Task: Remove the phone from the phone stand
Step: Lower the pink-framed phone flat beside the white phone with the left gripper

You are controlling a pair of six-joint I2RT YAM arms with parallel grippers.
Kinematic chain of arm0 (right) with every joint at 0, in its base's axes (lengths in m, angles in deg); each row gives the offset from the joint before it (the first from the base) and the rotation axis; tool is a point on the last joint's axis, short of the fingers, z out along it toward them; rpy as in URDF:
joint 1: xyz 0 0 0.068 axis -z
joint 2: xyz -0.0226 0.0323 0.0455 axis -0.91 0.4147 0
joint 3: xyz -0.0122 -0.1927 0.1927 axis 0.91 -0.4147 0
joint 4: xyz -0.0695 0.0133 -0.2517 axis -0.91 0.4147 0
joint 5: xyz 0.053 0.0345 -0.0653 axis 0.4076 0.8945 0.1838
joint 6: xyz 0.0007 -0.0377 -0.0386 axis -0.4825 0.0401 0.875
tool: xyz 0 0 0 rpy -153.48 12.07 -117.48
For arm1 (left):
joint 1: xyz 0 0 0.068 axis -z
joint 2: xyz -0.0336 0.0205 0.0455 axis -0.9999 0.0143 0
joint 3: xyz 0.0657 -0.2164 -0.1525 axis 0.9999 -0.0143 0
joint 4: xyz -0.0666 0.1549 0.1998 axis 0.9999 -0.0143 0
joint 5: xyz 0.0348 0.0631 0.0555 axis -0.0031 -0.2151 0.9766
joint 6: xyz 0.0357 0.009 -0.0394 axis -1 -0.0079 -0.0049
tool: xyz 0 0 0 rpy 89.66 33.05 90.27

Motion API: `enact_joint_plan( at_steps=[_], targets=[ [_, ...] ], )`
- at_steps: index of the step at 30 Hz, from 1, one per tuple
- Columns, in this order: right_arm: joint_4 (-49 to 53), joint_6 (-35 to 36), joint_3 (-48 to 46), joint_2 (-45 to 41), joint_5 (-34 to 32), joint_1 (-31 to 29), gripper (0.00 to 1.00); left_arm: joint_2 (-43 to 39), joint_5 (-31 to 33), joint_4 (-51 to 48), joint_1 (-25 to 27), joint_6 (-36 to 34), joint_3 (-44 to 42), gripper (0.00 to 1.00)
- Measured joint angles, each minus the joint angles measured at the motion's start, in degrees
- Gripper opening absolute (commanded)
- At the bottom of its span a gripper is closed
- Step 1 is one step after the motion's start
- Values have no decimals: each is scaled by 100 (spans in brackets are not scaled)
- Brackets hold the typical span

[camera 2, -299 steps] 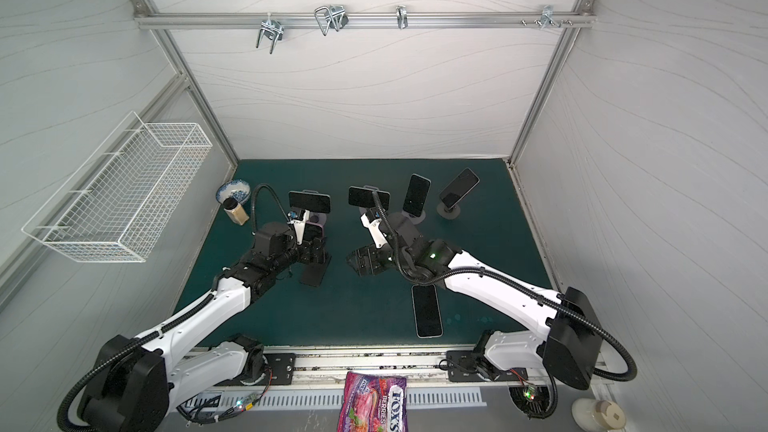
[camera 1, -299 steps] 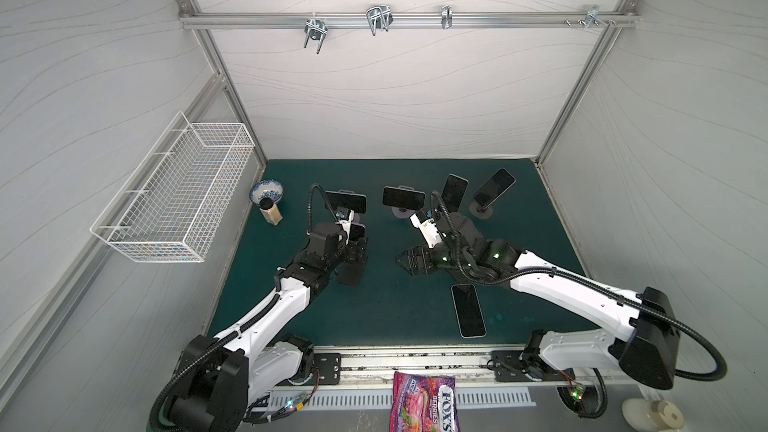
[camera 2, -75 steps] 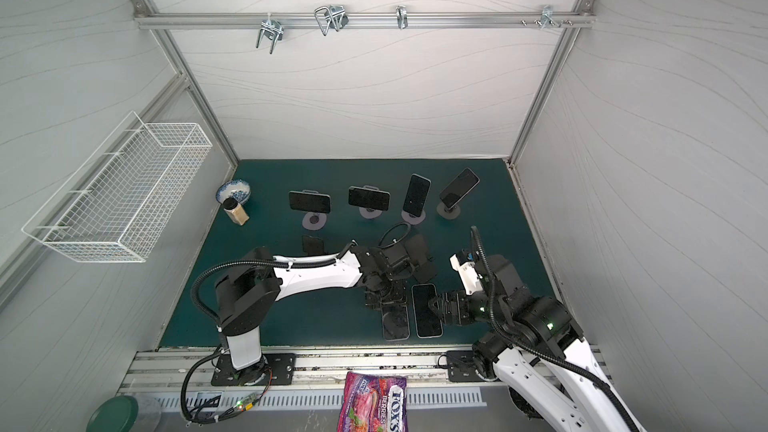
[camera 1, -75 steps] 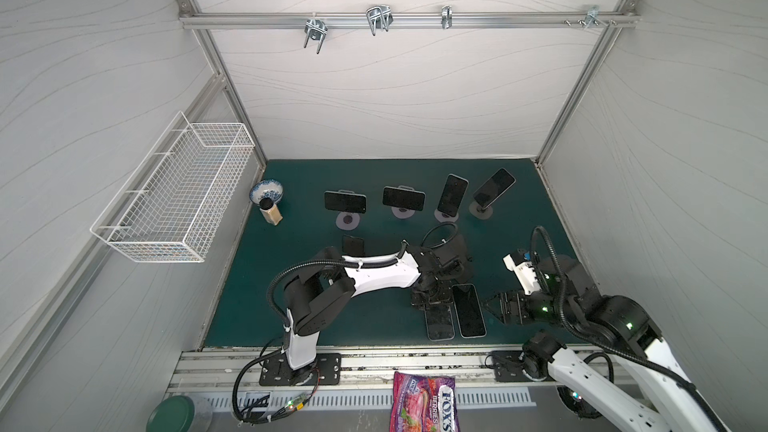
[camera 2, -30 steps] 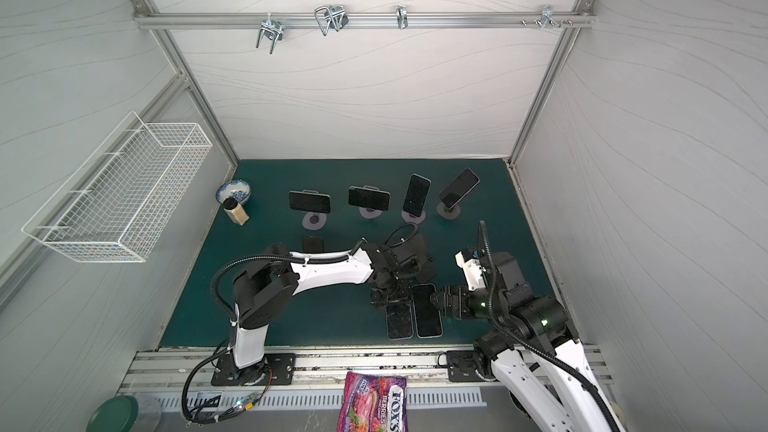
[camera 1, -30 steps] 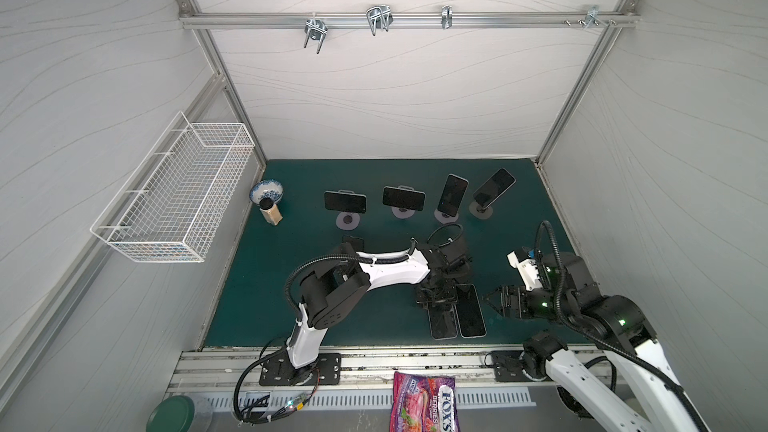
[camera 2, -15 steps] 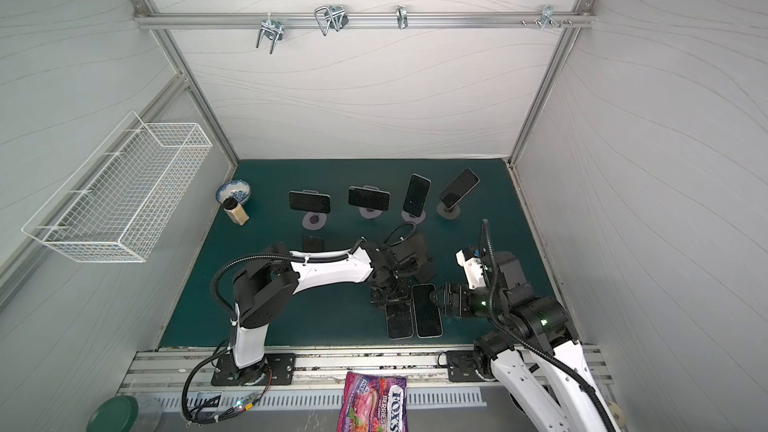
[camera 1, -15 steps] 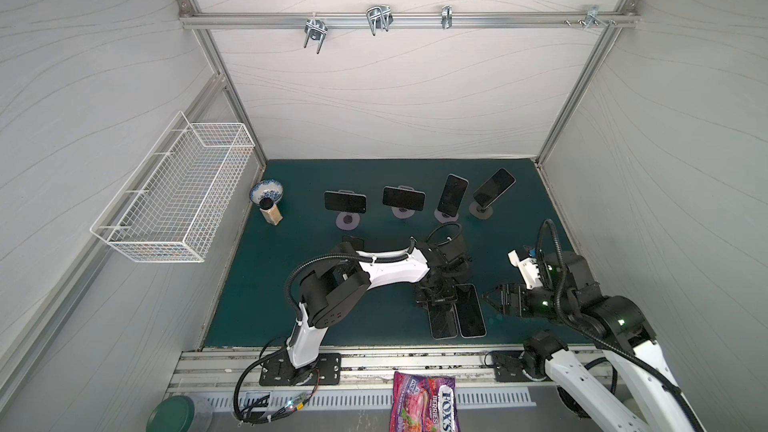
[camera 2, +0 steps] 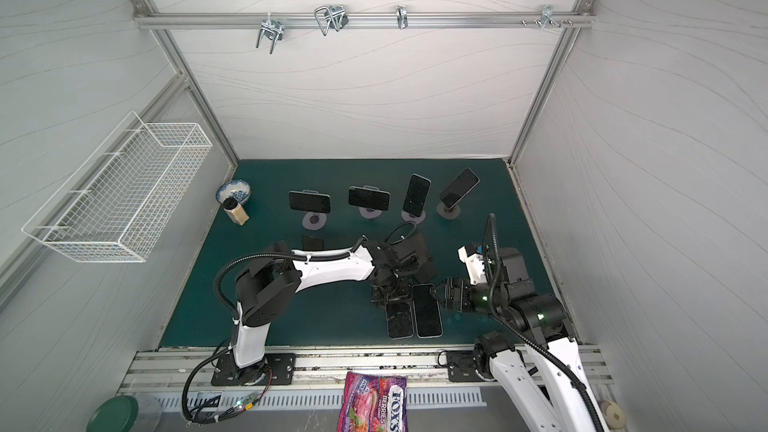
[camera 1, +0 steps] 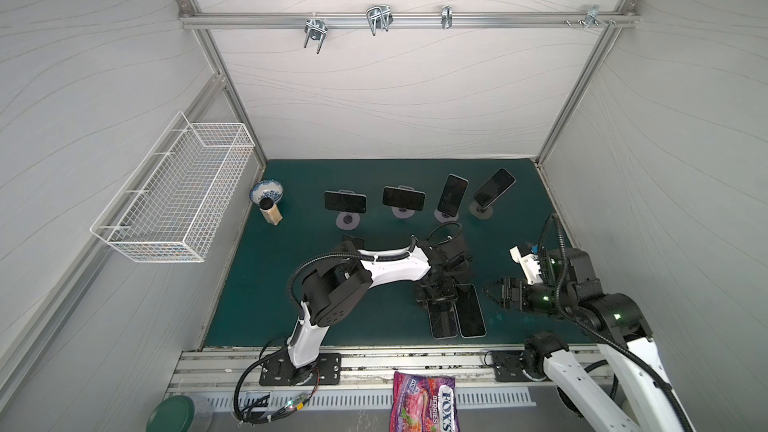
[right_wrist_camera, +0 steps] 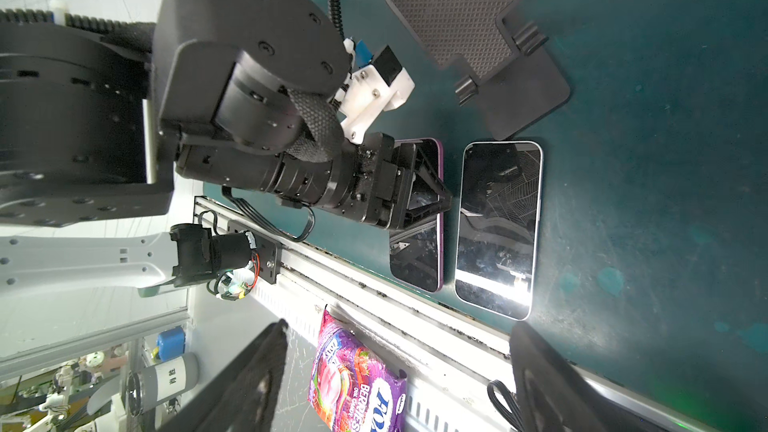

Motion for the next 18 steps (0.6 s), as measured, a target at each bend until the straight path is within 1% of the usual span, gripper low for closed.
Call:
enact_joint_plan(
  at_steps=[11,18],
  targets=[
    [-28,2,-42,-149,28,11,84,0,-13,22,-2,63,-2,78],
    [-28,0,-42,-157,22,13,84,13,-35,35,-4,68,7,80]
  ],
)
